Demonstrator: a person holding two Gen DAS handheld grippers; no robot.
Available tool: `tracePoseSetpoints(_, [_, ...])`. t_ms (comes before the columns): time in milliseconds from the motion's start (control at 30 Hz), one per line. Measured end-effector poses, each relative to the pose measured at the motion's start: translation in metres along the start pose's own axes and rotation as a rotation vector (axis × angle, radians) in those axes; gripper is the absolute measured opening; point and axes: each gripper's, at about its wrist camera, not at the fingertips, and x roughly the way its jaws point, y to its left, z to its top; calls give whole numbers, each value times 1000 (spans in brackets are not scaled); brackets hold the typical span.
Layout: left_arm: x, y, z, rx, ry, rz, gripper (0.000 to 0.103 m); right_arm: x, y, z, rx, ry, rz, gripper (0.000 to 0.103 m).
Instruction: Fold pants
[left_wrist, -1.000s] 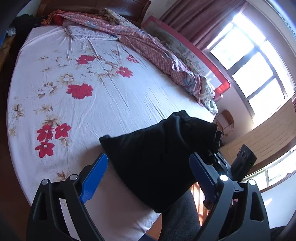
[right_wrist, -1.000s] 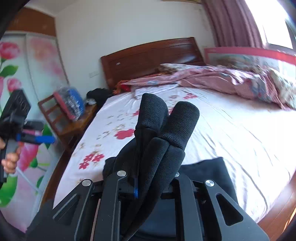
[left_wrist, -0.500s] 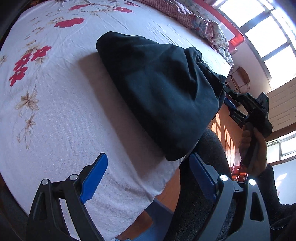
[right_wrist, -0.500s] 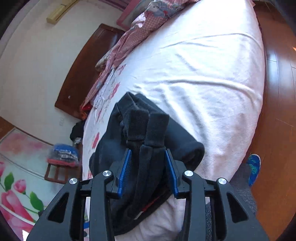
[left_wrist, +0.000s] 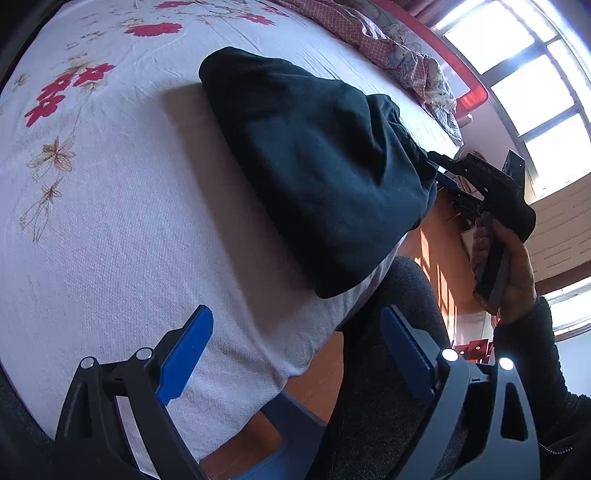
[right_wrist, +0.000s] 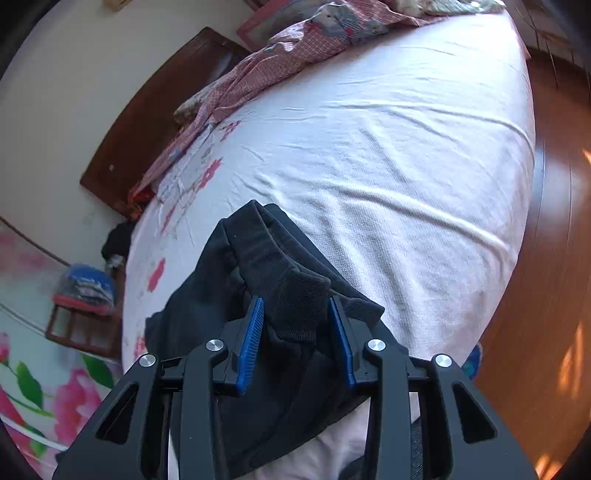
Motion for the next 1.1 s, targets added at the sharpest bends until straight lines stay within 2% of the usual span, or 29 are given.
tracePoseSetpoints(100, [-1, 2, 1, -13, 0, -1, 92, -29, 16, 7, -23, -53, 70, 12])
tracePoseSetpoints(167, [-4, 2, 2, -3, -17, -1, 92, -50, 11, 9, 20, -80, 118, 11])
tracePoseSetpoints(200, [-7, 2, 2, 8, -28, -8, 92, -53, 2, 8, 40, -77, 115, 11])
tracePoseSetpoints(267, [-10, 0, 5, 27, -49, -20, 95, -35, -27, 1, 97, -27, 56, 11])
tracePoseSetpoints(333, [-10, -5, 10, 58, -59, -31, 95, -9, -58, -12, 157, 31, 47, 11])
tracePoseSetpoints(433, [-7, -22, 22, 169, -95, -16, 95, 0, -83, -21, 270, -11, 113, 11])
tracePoseSetpoints(567, [-1, -51, 41, 293, -153, -56, 98, -7, -70, -19, 221, -9, 65, 13])
tracePoseSetpoints(600, [4, -60, 45, 323, -160, -81, 98, -9, -68, -17, 222, -1, 50, 17])
tracePoseSetpoints(633, [11, -70, 49, 352, -165, -97, 98, -14, -67, -16, 225, 0, 12, 32])
tracePoseSetpoints(733, [35, -89, 51, 419, -135, -128, 98, -42, -54, -11, 216, -75, -140, 35])
tracePoseSetpoints(767, [44, -93, 48, 424, -112, -121, 98, -51, -46, -8, 197, -114, -157, 35])
tracePoseSetpoints(833, [56, -98, 40, 433, -68, -148, 99, -59, -18, 6, 107, -165, -85, 35])
tracePoseSetpoints(933, [64, -105, 27, 493, -82, -106, 101, -32, 29, 32, -21, -125, 87, 35])
tracePoseSetpoints(1000, [64, -107, 24, 517, -81, -84, 101, 4, 51, 46, -90, -70, 154, 35])
tracePoseSetpoints(1067, [64, -107, 23, 529, -83, -80, 101, 48, 55, 55, -83, 28, 222, 35])
tracePoseSetpoints(1100, [65, -106, 22, 527, -83, -80, 101, 66, 52, 56, -77, 59, 174, 35])
